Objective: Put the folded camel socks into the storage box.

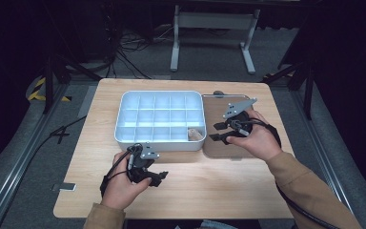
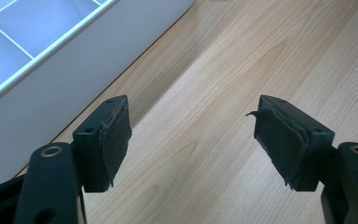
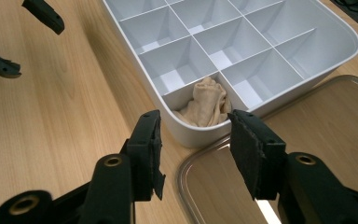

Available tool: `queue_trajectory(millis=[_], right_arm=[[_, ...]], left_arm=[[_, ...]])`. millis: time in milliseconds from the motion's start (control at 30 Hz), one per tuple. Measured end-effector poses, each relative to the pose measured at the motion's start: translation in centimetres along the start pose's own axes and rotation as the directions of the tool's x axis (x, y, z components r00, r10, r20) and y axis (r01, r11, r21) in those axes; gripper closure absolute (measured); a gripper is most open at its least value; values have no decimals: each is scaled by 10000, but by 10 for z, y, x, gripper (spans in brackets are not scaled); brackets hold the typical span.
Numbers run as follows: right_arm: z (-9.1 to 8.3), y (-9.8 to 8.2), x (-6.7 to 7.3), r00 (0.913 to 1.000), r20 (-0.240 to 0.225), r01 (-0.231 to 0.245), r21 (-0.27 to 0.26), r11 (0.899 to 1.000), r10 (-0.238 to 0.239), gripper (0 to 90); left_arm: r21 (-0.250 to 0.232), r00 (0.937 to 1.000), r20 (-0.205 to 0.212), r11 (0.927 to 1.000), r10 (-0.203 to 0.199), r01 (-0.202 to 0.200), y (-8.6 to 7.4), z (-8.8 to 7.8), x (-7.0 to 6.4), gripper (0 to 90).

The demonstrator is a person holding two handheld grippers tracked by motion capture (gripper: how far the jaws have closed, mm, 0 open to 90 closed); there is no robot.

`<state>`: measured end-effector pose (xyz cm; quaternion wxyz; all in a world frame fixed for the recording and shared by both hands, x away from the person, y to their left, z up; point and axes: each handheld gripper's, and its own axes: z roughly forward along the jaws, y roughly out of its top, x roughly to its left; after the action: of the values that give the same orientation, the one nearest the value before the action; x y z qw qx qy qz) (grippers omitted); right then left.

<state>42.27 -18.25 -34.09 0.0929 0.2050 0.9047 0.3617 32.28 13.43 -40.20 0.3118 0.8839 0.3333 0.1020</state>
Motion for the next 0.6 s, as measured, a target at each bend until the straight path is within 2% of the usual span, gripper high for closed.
queue_trajectory(millis=[133, 267, 367, 500, 600], right_arm=[[-9, -9, 2, 9999, 101, -90, 80, 9999, 90, 498], [-15, -20, 7, 9984, 301, -483, 145, 9987, 478, 465], [-19, -28, 11, 9978, 212, -631, 45, 9980, 630, 448], [-25, -43, 16, 9992, 108, -391, 4, 9992, 391, 429], [-29, -54, 19, 9989, 194, -436, -2, 9990, 436, 415]], left_arm=[[-24, 10000, 18, 10000, 42, -42, 0, 1, 0, 276], [-15, 10000, 68, 10000, 47, -47, 1, 1, 0, 276], [31, 9999, 50, 9999, 139, -139, 2, 2, 0, 275], [33, 9999, 113, 9999, 103, -103, 2, 3, -1, 271], [55, 9999, 118, 10000, 66, -66, 2, 3, -1, 271]])
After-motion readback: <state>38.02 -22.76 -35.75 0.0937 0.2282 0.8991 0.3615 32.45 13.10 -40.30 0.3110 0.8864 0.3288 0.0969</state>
